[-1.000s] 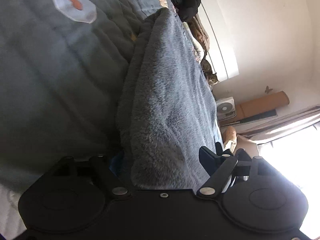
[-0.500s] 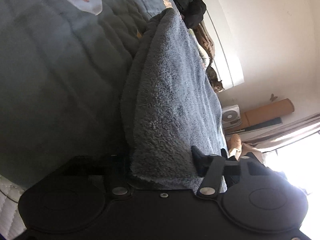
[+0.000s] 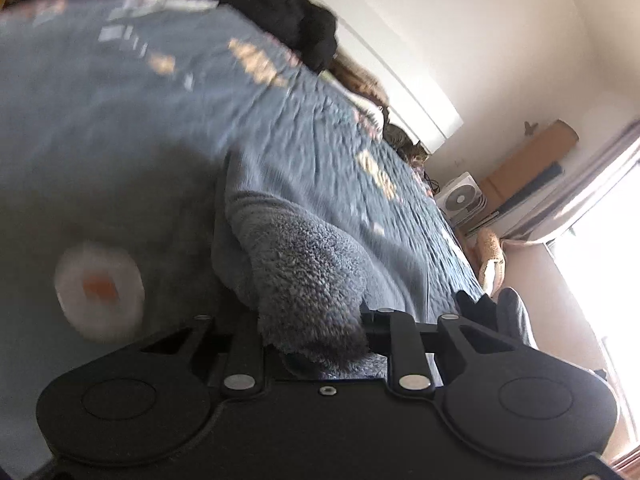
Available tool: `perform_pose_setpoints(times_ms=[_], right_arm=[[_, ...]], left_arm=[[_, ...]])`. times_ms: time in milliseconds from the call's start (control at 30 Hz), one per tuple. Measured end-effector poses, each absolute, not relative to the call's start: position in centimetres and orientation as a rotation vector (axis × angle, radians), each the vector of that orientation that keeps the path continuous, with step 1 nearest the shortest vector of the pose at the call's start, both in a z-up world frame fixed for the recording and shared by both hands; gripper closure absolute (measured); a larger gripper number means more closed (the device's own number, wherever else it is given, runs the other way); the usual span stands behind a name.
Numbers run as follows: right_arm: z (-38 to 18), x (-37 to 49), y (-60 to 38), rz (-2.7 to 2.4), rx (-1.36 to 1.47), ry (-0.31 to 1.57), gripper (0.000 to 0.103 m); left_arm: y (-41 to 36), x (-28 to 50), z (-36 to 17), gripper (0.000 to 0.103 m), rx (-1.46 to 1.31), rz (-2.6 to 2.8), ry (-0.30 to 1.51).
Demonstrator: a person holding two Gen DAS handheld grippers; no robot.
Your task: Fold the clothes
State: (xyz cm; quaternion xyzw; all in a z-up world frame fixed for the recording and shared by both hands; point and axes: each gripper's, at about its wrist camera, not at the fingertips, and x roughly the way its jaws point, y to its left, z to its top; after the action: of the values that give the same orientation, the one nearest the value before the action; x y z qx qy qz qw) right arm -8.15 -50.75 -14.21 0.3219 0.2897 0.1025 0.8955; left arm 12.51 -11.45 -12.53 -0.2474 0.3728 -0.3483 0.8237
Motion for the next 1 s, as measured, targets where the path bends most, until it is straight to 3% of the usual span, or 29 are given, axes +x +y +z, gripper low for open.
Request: perform_pose_setpoints(times_ms=[233,333,367,500,633,1000], right_arm=[[-14.3,-8.0,-50.7,0.217,0.677,0.609,0.036],[-14.6,-8.0,-50.7,0.214,0.684,0.617,0.036],[-14.6,-8.0,-50.7,0.212,0.684,0.618,0.036],[-14.6,-8.0,-50.6,0.213,0.686,0.619,0.036],[-14.6,-8.1,-50.4,0.221,0.687,0.621,0.036],[-14.7,-8.1,-49.3,0.253,0.665,0.646,0.036]], left_arm=[[-9.2,17.0,-11.7,0.078,-0.452,-0.616,0.82],[-8.3,17.8,-15.1,0.065,-0.482,-0.525,0.92],[-7.7,17.3,-16.2,0.055,-0.509,-0.501,0.944],[-5.4,13.2,-18.1,0.037,-0.652,-0.503,0.92],[-3.6,9.0,-19.4,0.037,-0.792,-0.528,0.882],[-14.8,3.7,-22.7,0.036,-0.838,-0.747,1.028]])
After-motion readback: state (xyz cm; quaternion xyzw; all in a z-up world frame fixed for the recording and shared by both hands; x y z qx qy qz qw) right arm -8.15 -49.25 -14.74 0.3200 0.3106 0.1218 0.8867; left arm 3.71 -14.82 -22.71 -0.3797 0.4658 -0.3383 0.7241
